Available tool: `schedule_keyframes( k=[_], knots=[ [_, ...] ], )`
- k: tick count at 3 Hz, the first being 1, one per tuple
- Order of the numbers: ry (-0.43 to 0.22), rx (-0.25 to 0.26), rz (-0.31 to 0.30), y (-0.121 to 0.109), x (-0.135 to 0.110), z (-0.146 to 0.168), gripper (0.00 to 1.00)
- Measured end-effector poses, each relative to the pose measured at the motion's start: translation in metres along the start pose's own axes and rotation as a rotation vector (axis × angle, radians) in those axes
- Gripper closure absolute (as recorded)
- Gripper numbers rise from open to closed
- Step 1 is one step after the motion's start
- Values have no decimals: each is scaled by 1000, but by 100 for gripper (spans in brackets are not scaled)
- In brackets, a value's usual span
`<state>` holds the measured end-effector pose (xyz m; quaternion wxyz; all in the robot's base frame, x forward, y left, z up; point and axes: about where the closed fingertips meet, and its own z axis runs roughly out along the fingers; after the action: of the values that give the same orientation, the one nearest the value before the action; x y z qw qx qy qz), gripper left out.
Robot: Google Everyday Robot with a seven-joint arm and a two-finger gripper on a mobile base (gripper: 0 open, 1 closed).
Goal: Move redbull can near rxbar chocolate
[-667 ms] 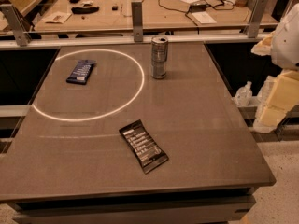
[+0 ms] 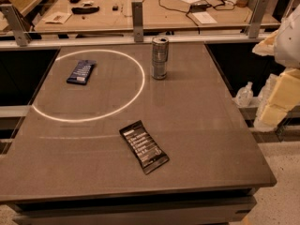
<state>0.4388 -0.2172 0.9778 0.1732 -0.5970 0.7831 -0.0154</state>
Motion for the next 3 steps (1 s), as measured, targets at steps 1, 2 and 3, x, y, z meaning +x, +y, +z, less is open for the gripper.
schedule_keyframes(
  k=[1, 2, 3],
  knots=[
    [-117, -37, 106, -6, 16, 8, 0],
    [-298, -95, 229, -5, 37, 37, 0],
    [-522, -85, 323, -1, 57, 57, 0]
  ],
)
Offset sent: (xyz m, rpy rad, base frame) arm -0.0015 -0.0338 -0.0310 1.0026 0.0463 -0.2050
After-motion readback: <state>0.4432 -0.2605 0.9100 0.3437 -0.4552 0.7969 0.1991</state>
